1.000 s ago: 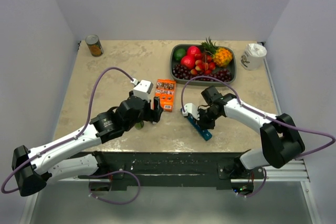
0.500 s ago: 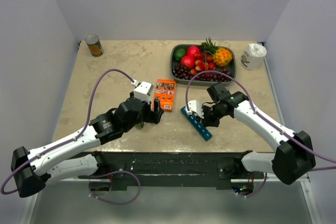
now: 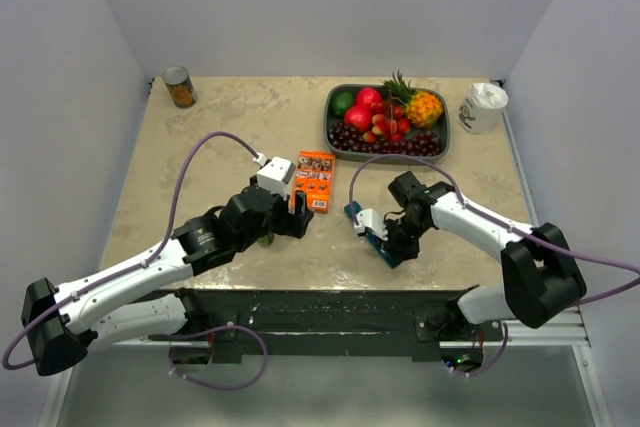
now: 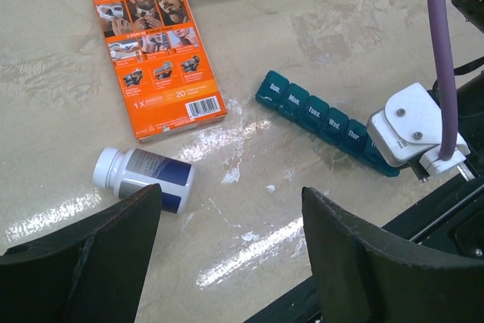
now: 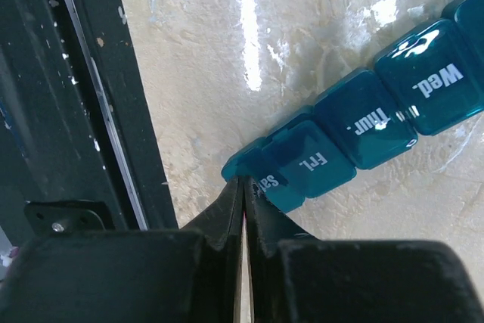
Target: Sort the pills into containers
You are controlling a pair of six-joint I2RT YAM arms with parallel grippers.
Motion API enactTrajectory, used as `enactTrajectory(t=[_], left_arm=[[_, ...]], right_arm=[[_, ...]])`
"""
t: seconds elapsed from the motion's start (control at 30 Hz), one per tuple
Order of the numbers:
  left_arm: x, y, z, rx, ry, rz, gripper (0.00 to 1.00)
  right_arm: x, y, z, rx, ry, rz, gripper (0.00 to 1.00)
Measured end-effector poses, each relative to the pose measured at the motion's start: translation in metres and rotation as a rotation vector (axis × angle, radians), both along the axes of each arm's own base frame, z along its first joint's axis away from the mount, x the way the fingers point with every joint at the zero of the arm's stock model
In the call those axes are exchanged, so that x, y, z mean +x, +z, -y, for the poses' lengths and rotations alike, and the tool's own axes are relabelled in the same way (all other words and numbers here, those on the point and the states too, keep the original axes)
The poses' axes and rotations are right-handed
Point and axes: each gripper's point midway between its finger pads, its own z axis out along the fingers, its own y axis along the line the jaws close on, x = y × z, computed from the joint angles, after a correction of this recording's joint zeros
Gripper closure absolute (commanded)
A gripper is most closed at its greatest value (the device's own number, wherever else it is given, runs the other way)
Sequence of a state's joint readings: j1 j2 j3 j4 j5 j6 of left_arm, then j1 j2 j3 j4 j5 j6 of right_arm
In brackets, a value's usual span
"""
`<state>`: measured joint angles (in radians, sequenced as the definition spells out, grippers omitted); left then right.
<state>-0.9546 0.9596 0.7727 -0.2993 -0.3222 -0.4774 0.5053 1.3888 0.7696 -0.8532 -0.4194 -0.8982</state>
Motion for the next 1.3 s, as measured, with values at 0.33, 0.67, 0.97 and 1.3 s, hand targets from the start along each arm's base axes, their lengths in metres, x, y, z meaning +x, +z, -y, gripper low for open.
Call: enactTrajectory(t=[0.33, 0.67, 0.97, 1.3], left_arm=[[0.000, 0.000, 0.001, 0.002, -0.007, 0.001, 0.21], [-0.001, 0.002, 0.001, -0.004, -0.012, 0.008, 0.21], [-0.002, 0.001, -0.001, -0.009, -0.013, 0.011, 0.21], [-0.002, 0.000, 0.000, -0.014, -0.018, 0.009, 0.21]], right_arm=[[0.001, 0.016, -0.003, 0.025, 0.050, 0.013, 0.86], [0.036, 0.052, -0.028, 0.128, -0.013, 0.137, 0.90], [0.039, 0.001, -0.029, 0.064, -0.070, 0.021, 0.92], [0.040, 0.014, -0.030, 0.068, -0.071, 0.022, 0.89]])
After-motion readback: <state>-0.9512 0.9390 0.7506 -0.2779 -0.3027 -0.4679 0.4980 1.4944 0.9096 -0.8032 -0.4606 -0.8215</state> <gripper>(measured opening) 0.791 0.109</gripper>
